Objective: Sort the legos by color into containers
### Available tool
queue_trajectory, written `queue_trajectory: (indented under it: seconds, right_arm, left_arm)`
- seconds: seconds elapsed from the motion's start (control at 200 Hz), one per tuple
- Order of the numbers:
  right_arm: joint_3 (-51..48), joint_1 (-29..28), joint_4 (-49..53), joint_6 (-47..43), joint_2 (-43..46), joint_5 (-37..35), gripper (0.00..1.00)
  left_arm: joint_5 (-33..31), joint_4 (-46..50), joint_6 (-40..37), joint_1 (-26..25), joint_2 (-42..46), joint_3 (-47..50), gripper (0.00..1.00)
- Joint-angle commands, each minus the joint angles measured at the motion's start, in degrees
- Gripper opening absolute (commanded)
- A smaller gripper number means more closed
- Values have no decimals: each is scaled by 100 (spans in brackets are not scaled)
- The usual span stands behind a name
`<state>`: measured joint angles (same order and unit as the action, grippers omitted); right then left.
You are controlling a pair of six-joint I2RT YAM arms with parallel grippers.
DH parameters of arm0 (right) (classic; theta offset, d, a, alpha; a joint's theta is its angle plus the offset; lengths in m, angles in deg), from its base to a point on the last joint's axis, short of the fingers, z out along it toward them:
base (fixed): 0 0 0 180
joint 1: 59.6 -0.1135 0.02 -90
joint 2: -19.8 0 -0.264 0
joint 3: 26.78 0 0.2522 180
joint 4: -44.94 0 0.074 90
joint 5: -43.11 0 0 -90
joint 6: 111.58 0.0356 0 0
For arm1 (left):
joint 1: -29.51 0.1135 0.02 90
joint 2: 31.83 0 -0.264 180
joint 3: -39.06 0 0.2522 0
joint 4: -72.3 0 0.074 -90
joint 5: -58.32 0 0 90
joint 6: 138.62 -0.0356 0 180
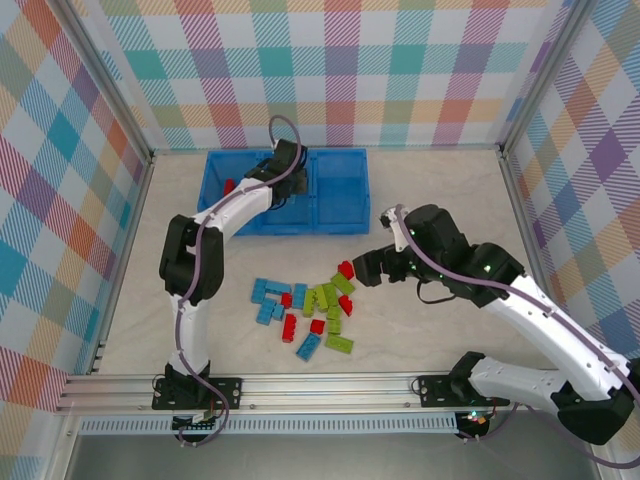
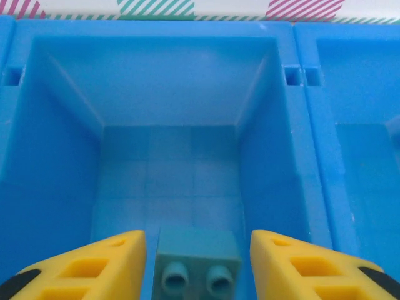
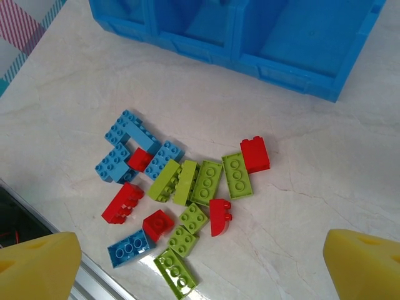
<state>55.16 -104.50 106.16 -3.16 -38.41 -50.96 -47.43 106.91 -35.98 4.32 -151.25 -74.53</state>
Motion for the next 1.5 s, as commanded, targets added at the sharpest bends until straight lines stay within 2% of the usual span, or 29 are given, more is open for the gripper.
queue_trajectory:
  seconds: [0.0,0.08,0.19,0.375,0.44,0.52,0.61,0.715,0.785,0.895,0.955,1.045,1.29,1.495]
  right_arm:
    - [-220,-2,-205,358,133,-126,100]
    - [-420,-1,-291,608,106,-173,100]
    - [-740,-1,-427,926,-62,-5,100]
    - [-1153,-125,-504,1357,-758,145,89]
    - [-1247,-221,-693,1397,-1091,144,88]
    - [-1280,-264,-968,1410,-1506,38,86]
    - [-1274,-254,-1295,1410,-1959,-252,82]
    - [-1156,-247,-1702,1169,-2566,-165,77]
    - [-962,-205,-1696,1129,-3013,-150,72]
    - [-736,-77,-1644,1186,-3543,-186,66]
    - [-669,-54,-1675,1147,-3742,-200,66]
    - [-558,-53,-1710,1022,-4016,-98,65]
    - [-445,-1,-1751,971,-4533,55,64]
    - [-399,39,-1696,1036,-4740,17,52]
  left_arm:
    - [-72,17,229,33,349,-265,53]
    - [-8,60,238,38,569,-208,57]
    - [220,-21,243,32,1216,265,57]
    - [1361,-266,155,-67,3337,1849,58]
    - [1883,-202,-243,-195,4090,2346,60]
    - [2403,261,-1090,-442,4910,2714,63]
    - [2774,1100,-2234,-832,5600,2970,70]
    - [3301,1919,-3369,-1169,6360,3493,82]
    - [3431,2105,-3751,-1285,6851,3980,89]
    - [3508,1993,-3923,-1302,7512,4657,96]
    - [3556,1775,-3921,-1304,7747,4920,100]
    - [3623,1511,-3940,-1304,7881,5112,100]
    - [3418,1823,-4193,-1304,7428,4892,100]
    - [3487,1662,-4150,-1304,7406,5043,100]
